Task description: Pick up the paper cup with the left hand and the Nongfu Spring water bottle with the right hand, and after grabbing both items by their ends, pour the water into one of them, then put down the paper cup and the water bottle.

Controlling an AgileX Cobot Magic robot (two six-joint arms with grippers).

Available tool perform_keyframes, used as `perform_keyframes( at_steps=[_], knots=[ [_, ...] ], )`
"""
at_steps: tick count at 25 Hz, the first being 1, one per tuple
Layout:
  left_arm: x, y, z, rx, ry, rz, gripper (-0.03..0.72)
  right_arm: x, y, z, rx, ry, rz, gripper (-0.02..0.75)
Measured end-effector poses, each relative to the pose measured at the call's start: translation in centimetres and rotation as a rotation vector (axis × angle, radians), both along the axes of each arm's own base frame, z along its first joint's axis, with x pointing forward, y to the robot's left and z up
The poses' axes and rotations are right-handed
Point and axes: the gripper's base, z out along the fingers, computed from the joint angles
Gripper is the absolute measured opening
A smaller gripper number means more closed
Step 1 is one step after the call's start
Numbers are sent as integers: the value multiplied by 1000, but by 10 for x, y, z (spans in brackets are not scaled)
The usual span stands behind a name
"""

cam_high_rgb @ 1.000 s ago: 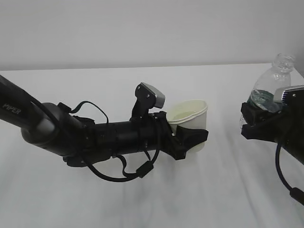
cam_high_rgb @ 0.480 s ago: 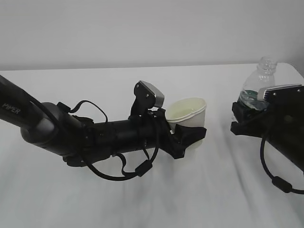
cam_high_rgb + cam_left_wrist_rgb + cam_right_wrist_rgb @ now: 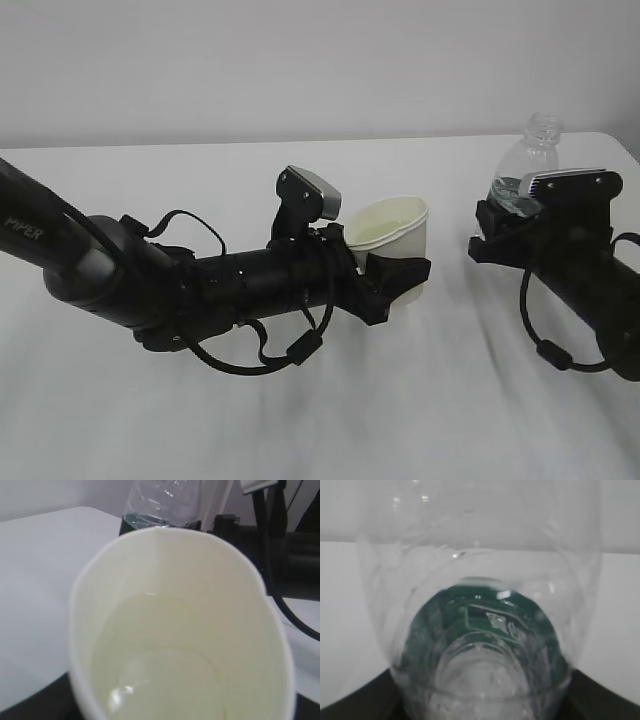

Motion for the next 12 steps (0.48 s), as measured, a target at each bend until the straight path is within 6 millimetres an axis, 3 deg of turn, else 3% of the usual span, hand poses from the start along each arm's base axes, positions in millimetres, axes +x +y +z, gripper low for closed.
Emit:
perform_keyframes(
  at_steps=[12],
  knots=[
    [0, 0, 0, -1, -2, -1, 428, 24, 3, -20, 1, -4, -1, 417]
  ],
)
